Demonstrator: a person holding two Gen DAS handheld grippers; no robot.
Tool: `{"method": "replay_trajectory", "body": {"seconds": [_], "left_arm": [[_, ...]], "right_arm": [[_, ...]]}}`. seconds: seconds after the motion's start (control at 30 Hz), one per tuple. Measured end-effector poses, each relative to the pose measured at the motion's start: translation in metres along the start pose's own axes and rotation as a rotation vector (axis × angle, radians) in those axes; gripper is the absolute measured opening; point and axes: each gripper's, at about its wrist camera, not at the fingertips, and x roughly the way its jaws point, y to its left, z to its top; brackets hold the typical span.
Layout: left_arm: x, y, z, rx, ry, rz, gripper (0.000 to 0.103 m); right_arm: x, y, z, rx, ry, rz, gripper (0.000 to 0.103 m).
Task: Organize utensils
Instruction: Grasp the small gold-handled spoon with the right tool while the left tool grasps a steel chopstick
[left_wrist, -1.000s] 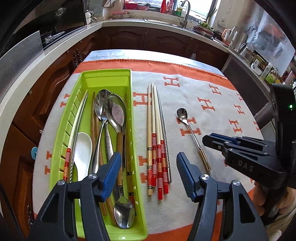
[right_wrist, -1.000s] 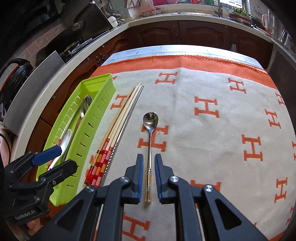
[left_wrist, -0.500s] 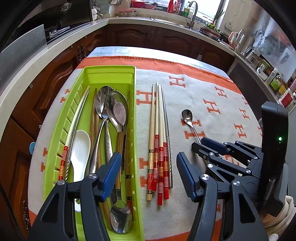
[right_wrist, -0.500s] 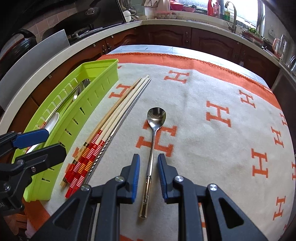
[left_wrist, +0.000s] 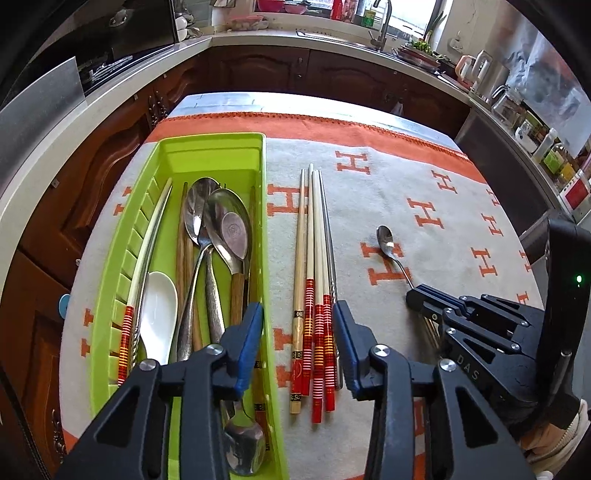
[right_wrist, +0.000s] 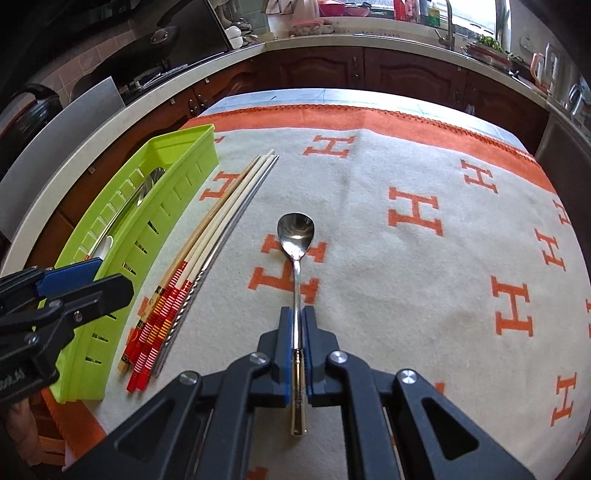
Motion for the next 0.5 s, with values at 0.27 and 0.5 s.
{"method": "replay_trajectory", "body": {"seconds": [0.27, 0.5], "left_arm": [[-0.011, 0.001, 0.011, -0.002, -0.025, 0.025, 0.021], [-0.018, -0.03, 0.021, 0.102, -0.047, -0.003, 0.011]], "right_arm": [[-0.006, -0.016, -0.005, 0.06, -0.001, 0.024, 0.004], [-0.02, -0.028, -0.006, 0.103, -0.036, 0.062, 0.004]]}}
